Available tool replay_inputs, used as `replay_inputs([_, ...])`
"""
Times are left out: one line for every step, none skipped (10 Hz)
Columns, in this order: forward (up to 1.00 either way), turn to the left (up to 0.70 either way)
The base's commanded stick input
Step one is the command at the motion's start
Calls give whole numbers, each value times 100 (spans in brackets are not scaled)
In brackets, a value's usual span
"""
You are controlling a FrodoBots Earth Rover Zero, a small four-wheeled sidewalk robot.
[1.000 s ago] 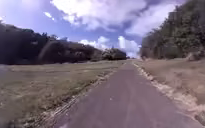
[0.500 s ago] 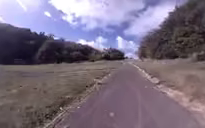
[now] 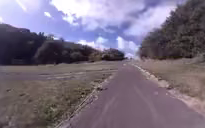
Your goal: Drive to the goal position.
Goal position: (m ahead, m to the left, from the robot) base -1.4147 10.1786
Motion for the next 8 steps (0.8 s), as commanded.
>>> replay_inputs([100,2])
replay_inputs([100,3])
replay_inputs([100,3])
replay_inputs([100,3])
replay_inputs([100,3])
replay_inputs([100,3])
replay_inputs([100,3])
replay_inputs([100,3])
